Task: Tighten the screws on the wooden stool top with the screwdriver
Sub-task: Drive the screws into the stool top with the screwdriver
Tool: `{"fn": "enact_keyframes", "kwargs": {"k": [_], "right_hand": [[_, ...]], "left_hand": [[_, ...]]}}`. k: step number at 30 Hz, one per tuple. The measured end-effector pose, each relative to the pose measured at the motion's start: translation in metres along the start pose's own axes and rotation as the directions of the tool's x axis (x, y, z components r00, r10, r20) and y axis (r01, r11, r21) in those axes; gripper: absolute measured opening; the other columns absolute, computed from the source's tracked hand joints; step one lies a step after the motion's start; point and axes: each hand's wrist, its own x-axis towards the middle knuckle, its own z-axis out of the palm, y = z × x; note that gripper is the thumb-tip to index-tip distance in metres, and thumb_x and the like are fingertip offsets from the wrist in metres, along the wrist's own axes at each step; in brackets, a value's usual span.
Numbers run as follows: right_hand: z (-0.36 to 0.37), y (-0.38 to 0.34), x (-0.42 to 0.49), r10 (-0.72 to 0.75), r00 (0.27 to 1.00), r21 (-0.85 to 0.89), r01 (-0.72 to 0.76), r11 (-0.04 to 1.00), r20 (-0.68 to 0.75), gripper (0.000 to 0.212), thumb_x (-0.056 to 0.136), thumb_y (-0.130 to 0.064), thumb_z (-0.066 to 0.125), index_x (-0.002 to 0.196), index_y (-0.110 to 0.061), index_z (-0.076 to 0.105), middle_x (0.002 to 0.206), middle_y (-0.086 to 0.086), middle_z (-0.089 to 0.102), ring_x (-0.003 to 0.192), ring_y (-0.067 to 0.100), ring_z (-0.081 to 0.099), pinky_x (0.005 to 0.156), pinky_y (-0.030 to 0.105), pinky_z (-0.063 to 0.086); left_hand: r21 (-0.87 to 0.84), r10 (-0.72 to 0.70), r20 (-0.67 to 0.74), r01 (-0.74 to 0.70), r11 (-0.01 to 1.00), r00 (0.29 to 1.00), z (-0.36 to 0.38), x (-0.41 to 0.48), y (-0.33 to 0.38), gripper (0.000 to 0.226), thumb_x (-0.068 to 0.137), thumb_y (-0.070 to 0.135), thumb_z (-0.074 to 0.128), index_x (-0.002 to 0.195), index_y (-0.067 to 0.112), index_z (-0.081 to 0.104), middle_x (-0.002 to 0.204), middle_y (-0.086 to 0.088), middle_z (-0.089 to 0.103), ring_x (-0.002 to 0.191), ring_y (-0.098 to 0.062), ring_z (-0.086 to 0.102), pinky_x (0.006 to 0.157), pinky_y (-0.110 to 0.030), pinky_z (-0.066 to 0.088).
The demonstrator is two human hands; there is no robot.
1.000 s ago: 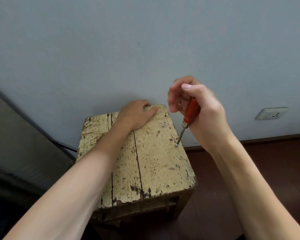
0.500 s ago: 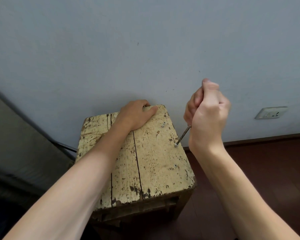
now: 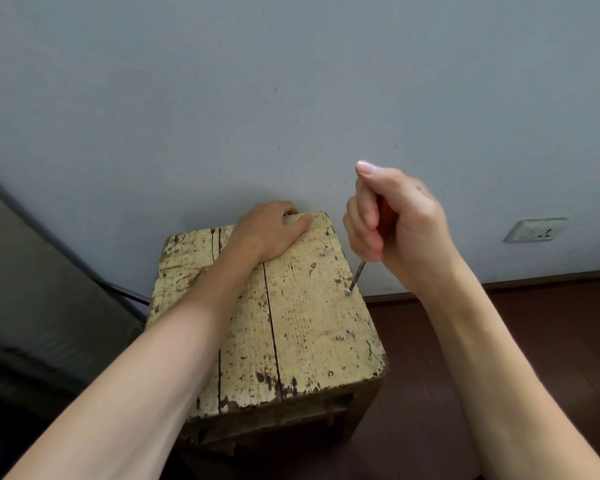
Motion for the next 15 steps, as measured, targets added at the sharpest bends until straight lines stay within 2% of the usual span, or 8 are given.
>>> {"fn": "enact_keyframes", "kwargs": {"k": [2, 4, 6, 8, 10, 12, 15], "right_hand": [[0.005, 0.001, 0.001, 0.003, 1.000, 0.052, -0.002, 0.999, -0.027, 0.052, 0.098, -0.027, 0.049, 0.046, -0.022, 0.045, 0.039, -0.002, 0.033, 0.036, 0.014, 0.022, 0.042, 0.022, 0.020], [0.011, 0.003, 0.002, -0.004, 0.997, 0.066, 0.009, 0.998, -0.071, 0.052, 0.097, -0.026, 0.049, 0.046, -0.023, 0.041, 0.040, -0.004, 0.028, 0.038, 0.012, 0.017, 0.042, 0.021, 0.015], [0.019, 0.005, 0.001, -0.032, 0.979, 0.053, 0.043, 0.998, -0.203, 0.051, 0.097, -0.026, 0.050, 0.049, -0.023, 0.035, 0.044, -0.005, 0.027, 0.040, 0.011, 0.017, 0.042, 0.021, 0.015], [0.027, 0.009, 0.000, -0.090, 0.901, 0.029, 0.113, 0.993, -0.425, 0.048, 0.099, -0.027, 0.051, 0.061, -0.018, 0.022, 0.051, -0.003, 0.022, 0.044, 0.012, 0.018, 0.043, 0.021, 0.016], [0.032, 0.012, -0.002, -0.130, 0.810, 0.006, 0.162, 0.987, -0.572, 0.047, 0.099, -0.028, 0.051, 0.072, -0.013, 0.016, 0.059, 0.005, 0.015, 0.049, 0.014, 0.016, 0.046, 0.023, 0.016], [0.034, 0.013, -0.004, -0.139, 0.783, -0.006, 0.170, 0.985, -0.606, 0.047, 0.098, -0.029, 0.051, 0.074, -0.011, 0.015, 0.064, 0.011, 0.014, 0.050, 0.015, 0.016, 0.046, 0.024, 0.016], [0.031, 0.010, -0.005, -0.100, 0.812, 0.000, 0.123, 0.992, -0.575, 0.049, 0.096, -0.036, 0.053, 0.068, -0.013, 0.020, 0.056, 0.005, 0.020, 0.047, 0.015, 0.019, 0.045, 0.026, 0.017]], "left_hand": [[-0.002, 0.001, -0.006, -0.001, 1.000, 1.000, 0.001, 0.000, 0.000, 0.055, 0.090, 0.074, 0.043, 0.116, 0.034, 0.069, 0.113, 0.010, 0.071, 0.103, -0.019, 0.064, 0.079, -0.034, 0.043], [-0.004, 0.000, -0.007, 0.000, 1.000, 1.000, 0.000, 0.000, -0.001, 0.058, 0.087, 0.077, 0.040, 0.115, 0.034, 0.069, 0.112, 0.010, 0.071, 0.102, -0.019, 0.064, 0.077, -0.034, 0.042], [-0.006, -0.004, -0.007, 0.004, 1.000, 1.000, 0.001, 0.000, -0.001, 0.060, 0.086, 0.078, 0.040, 0.115, 0.034, 0.069, 0.113, 0.011, 0.070, 0.103, -0.019, 0.064, 0.079, -0.035, 0.043], [-0.011, -0.007, -0.006, 0.007, 1.000, 1.000, 0.002, 0.000, -0.002, 0.058, 0.087, 0.078, 0.041, 0.114, 0.035, 0.069, 0.113, 0.012, 0.070, 0.104, -0.018, 0.064, 0.082, -0.035, 0.045], [-0.014, -0.003, -0.008, 0.003, 1.000, 1.000, 0.002, 0.001, -0.002, 0.056, 0.089, 0.077, 0.042, 0.114, 0.035, 0.069, 0.113, 0.012, 0.070, 0.104, -0.018, 0.063, 0.082, -0.035, 0.045], [-0.012, 0.002, -0.006, -0.002, 1.000, 1.000, 0.002, 0.001, -0.002, 0.057, 0.089, 0.076, 0.042, 0.116, 0.034, 0.069, 0.115, 0.011, 0.070, 0.105, -0.018, 0.063, 0.082, -0.035, 0.045], [-0.012, -0.003, 0.005, 0.003, 1.000, 1.000, 0.001, 0.000, -0.002, 0.058, 0.089, 0.076, 0.042, 0.118, 0.033, 0.069, 0.117, 0.010, 0.070, 0.106, -0.019, 0.063, 0.089, -0.038, 0.050]]}}
